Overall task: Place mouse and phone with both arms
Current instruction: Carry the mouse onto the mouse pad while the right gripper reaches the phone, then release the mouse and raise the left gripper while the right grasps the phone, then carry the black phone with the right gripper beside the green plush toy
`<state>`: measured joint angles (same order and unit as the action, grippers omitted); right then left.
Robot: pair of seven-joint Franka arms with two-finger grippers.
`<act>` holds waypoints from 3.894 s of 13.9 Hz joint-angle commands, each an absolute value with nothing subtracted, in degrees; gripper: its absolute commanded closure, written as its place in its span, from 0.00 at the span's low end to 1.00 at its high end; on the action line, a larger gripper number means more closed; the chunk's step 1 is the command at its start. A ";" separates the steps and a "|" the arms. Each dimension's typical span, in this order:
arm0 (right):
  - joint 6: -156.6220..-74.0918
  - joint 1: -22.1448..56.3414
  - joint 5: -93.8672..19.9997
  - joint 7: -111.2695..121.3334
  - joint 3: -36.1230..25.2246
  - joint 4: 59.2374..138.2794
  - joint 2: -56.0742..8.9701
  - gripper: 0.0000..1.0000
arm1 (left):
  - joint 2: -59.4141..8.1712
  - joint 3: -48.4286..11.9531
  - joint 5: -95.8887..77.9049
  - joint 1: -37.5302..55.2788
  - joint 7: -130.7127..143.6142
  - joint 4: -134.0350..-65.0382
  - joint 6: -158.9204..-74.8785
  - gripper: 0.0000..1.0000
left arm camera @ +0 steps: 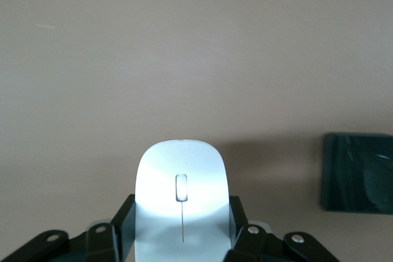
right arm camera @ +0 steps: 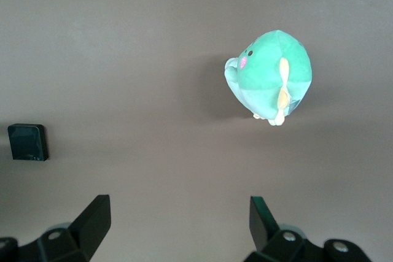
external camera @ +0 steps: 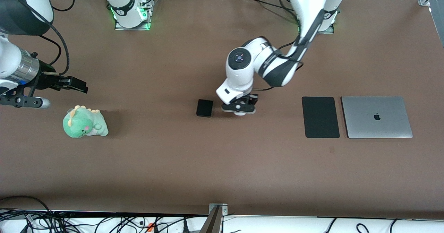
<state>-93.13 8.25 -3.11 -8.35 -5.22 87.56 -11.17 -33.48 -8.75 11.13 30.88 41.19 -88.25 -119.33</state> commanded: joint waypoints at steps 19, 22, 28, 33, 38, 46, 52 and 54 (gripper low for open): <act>-116.96 31.28 -3.78 -37.70 -5.10 87.45 -29.60 0.00 | -25.05 -10.11 11.69 -6.32 12.13 -121.19 -143.95 0.60; -125.04 34.70 -7.81 -40.68 -4.92 87.45 -34.26 0.00 | -25.40 -10.11 11.69 -6.33 12.39 -121.38 -144.76 0.07; -134.11 40.60 -6.77 -45.09 -5.27 87.89 -41.65 0.00 | -23.12 -10.28 11.78 -6.15 12.22 -117.70 -140.57 0.00; -138.68 41.92 -4.04 -45.61 -5.36 90.44 -43.94 0.00 | -21.80 -10.63 11.87 -5.80 6.18 -102.08 -114.23 0.00; -140.45 43.59 -3.61 -47.64 -5.54 90.61 -45.88 0.00 | -21.62 -11.77 11.51 -5.45 -0.79 -80.90 -86.44 0.00; -138.79 42.72 -1.84 -46.06 -5.54 90.71 -45.44 0.61 | -7.24 -6.25 10.81 -3.17 -5.01 -83.20 -82.50 0.00; -124.82 34.91 -2.37 -29.75 -5.54 83.93 -44.13 0.73 | 6.68 2.46 0.44 -0.09 -4.66 -104.33 -98.53 0.00; -123.40 31.66 -2.37 -23.85 -5.80 85.94 -42.46 0.73 | 5.28 2.20 0.61 -0.18 -4.57 -103.02 -98.00 0.00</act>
